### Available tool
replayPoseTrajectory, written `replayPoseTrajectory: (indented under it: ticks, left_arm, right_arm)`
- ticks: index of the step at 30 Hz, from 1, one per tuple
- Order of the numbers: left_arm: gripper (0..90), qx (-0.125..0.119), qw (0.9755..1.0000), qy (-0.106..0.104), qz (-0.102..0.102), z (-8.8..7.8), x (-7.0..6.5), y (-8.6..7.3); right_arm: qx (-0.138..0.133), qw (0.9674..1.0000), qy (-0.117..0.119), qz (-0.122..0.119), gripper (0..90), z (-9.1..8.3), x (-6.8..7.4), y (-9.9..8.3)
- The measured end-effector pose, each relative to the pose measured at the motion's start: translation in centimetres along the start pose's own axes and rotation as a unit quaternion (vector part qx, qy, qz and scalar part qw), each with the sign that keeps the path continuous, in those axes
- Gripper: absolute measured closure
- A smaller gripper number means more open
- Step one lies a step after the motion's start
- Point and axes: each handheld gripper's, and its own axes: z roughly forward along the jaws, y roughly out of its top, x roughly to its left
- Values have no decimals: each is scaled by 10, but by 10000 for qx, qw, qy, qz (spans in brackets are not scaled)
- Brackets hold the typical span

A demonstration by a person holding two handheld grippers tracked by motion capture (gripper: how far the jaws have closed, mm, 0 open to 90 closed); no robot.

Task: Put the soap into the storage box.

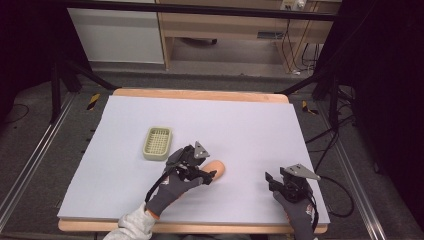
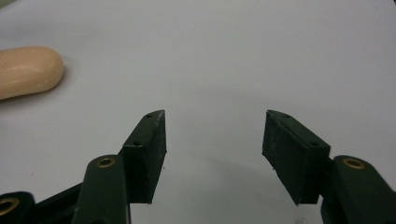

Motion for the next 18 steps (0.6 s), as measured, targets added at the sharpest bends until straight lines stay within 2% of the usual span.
replayPoseTrajectory:
  ticks: [18]
  left_arm:
    - [193,231,9997,-30,57,22,-7,2]
  right_arm:
    - [15,10000,28,-17,403,1,0,0]
